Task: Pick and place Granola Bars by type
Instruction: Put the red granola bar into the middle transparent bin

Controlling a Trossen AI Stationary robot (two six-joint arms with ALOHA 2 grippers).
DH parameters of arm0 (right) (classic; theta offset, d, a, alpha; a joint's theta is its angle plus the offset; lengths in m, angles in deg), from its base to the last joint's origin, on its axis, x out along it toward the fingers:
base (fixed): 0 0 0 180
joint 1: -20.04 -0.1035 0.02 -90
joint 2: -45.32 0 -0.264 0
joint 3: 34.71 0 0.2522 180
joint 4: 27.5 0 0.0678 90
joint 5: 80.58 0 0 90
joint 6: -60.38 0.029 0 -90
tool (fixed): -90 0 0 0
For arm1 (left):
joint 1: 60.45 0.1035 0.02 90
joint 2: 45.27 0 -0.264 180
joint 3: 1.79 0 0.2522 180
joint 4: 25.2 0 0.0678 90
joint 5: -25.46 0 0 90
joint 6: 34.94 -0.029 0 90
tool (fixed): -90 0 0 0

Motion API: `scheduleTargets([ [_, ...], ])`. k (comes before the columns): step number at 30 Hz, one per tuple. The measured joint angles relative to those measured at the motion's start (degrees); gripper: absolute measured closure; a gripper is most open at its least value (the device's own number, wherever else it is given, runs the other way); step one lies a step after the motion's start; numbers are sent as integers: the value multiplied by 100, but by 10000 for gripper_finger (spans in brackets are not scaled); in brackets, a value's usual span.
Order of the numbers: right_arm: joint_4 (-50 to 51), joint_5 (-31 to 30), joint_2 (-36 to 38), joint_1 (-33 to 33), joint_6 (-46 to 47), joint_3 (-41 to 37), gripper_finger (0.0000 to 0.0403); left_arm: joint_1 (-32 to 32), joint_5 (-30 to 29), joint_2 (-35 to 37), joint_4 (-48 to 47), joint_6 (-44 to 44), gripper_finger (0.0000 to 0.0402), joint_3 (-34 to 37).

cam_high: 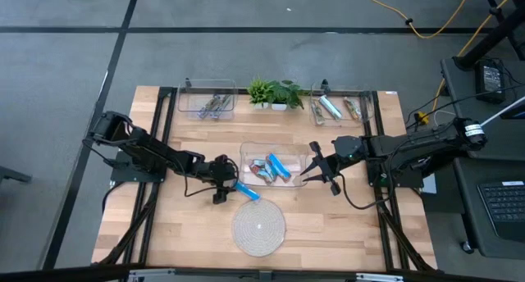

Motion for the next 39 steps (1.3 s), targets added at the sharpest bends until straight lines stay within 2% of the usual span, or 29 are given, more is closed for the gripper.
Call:
scheduleTargets([
  [4,0,1,1,1,0,0,309,0,-43,1,-1,-15,202,0],
  [9,0,2,2,1,0,0,309,0,-22,1,1,-10,277,0],
  [16,0,2,1,-1,1,0,309,0,732,87,23,324,386,0],
  [20,2,2,0,0,0,0,309,-133,1081,461,-43,541,389,-46],
  [23,2,2,0,0,0,0,309,-344,1133,935,-101,544,391,-162],
  [26,4,2,0,-1,0,0,309,-557,1096,1486,-613,544,392,-420],
  [33,4,2,0,1,-2,0,309,-839,226,2481,-2463,357,392,-1408],
  [39,4,9,1,-1,0,0,309,-778,-775,2603,-4363,330,392,-2413],
])
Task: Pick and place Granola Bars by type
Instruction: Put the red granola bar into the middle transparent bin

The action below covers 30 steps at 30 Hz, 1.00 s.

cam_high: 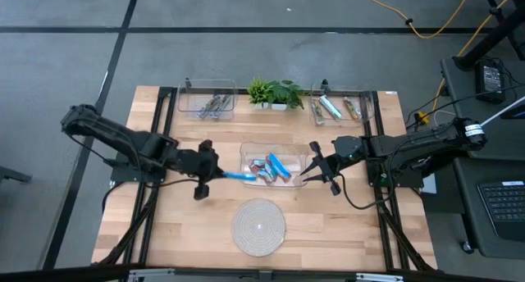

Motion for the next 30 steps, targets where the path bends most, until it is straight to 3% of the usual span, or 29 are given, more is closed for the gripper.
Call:
scheduleTargets([
  [6,1,2,-1,2,-3,0,309,419,-137,-259,-455,-478,391,-668],
  [12,2,2,1,2,0,0,309,1167,432,-788,-632,-1536,391,-1635],
  [18,1,3,0,2,94,0,309,1829,557,-1516,-1100,-2236,391,-2642],
  [25,22,4,-1,2,151,0,309,2087,643,-2027,-1100,-2490,391,-2820],
  [30,22,4,-1,1,140,0,309,2139,1129,-2501,-1065,-2526,391,-2820],
])
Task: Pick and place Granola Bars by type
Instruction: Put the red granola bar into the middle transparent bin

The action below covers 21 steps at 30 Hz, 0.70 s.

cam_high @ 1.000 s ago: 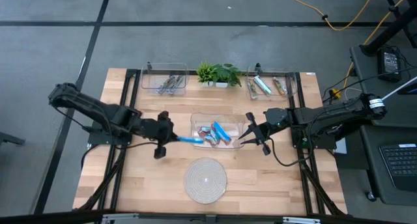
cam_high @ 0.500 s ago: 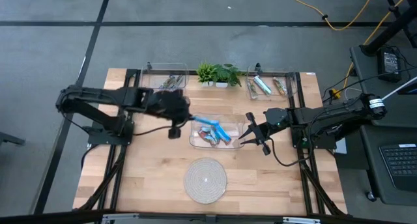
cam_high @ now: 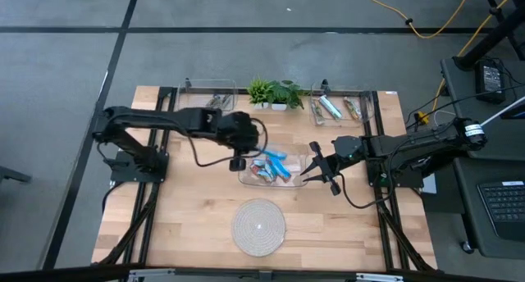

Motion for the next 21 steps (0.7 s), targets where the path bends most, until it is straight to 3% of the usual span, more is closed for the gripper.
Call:
scheduleTargets([
  [11,64,0,0,-1,8,0,309,68,369,-1196,399,-536,391,2],
  [21,105,0,1,1,0,0,309,595,1020,-1938,769,-833,391,2],
])
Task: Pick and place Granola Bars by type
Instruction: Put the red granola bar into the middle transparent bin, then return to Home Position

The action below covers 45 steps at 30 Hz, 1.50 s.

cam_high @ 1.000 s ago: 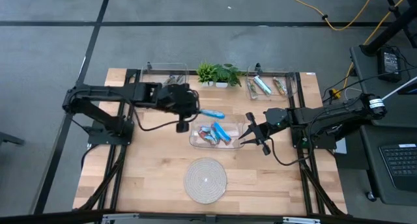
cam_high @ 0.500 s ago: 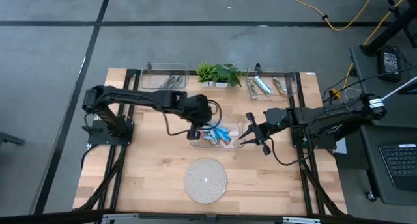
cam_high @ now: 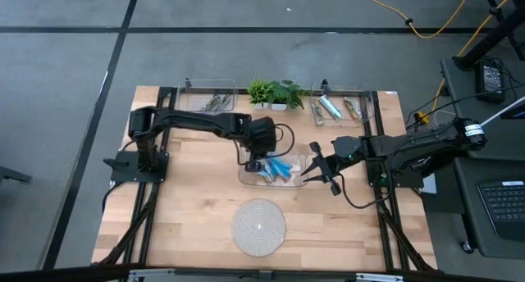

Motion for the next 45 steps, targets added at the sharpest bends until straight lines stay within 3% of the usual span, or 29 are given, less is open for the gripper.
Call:
scheduleTargets([
  [9,2,-140,-1,0,7,0,309,158,59,-135,16,-232,375,0],
  [23,0,-170,-1,0,127,0,309,55,-246,170,-286,-333,250,0],
  [28,-191,-1069,-1,-1,276,-2,309,-38,-389,818,-553,-25,232,4],
  [31,-540,-1562,1,0,176,-2,309,-151,-364,1342,-625,283,232,4],
  [37,-870,-1595,246,53,-137,-2,309,-371,-345,2535,-653,627,250,4],
  [41,-528,-1883,875,129,57,-2,309,-571,-361,3443,-567,566,293,223],
  [45,39,-2268,1812,129,146,-84,325,-699,-392,4516,-141,459,358,1179],
])
